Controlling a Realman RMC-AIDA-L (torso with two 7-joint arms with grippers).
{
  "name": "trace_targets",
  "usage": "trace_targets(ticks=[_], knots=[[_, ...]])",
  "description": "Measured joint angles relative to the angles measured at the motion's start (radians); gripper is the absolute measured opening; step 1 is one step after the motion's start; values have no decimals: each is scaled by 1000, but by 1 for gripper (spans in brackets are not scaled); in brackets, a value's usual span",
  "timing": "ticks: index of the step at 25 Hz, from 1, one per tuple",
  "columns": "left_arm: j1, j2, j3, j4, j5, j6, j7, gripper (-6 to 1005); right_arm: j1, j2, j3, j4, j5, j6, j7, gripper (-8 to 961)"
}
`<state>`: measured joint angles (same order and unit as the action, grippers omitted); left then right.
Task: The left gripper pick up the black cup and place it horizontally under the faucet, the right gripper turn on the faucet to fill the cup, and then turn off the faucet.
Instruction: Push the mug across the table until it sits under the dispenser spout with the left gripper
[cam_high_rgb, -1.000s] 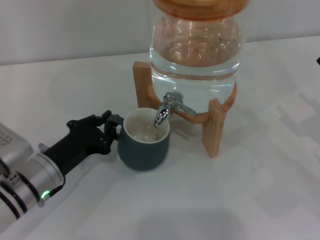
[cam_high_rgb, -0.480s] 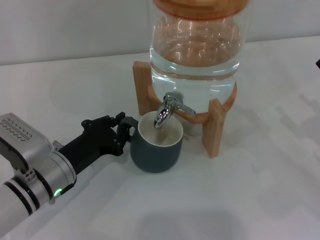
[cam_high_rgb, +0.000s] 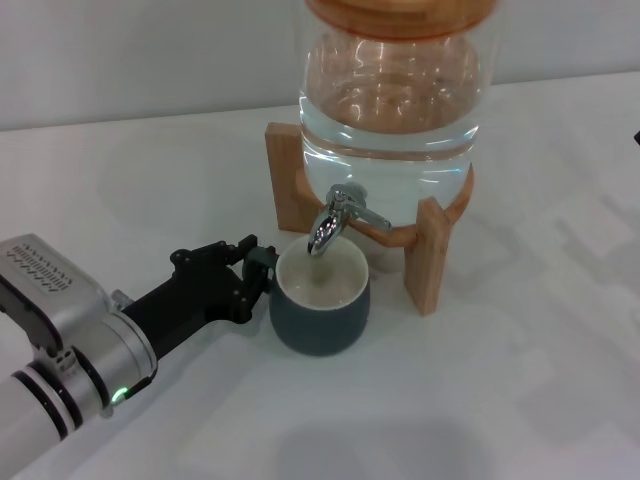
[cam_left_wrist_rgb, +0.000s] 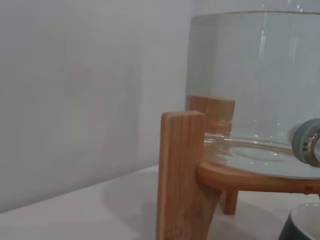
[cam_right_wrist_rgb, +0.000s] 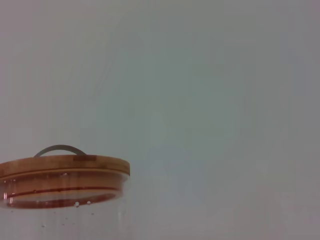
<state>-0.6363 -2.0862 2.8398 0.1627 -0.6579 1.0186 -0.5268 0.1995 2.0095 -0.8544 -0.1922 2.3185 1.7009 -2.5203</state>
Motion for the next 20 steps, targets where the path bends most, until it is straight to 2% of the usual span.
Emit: trace_targets(ticks=[3,9,14,20], knots=[[8,0,-5,0,-6,0,-3,163,-2,0,0,3,-1,8,0,793],[33,1,-11,1,-31,21,-3,293,-3,0,0,8,-1,22,0,793],[35,2,-9,1,-28,29,-5,532,-3,-1,1,6,-2,22,0,793],[56,7,-2,-6,-26,65,-37,662,-19,-3,7,-1,-2,22,0,792]])
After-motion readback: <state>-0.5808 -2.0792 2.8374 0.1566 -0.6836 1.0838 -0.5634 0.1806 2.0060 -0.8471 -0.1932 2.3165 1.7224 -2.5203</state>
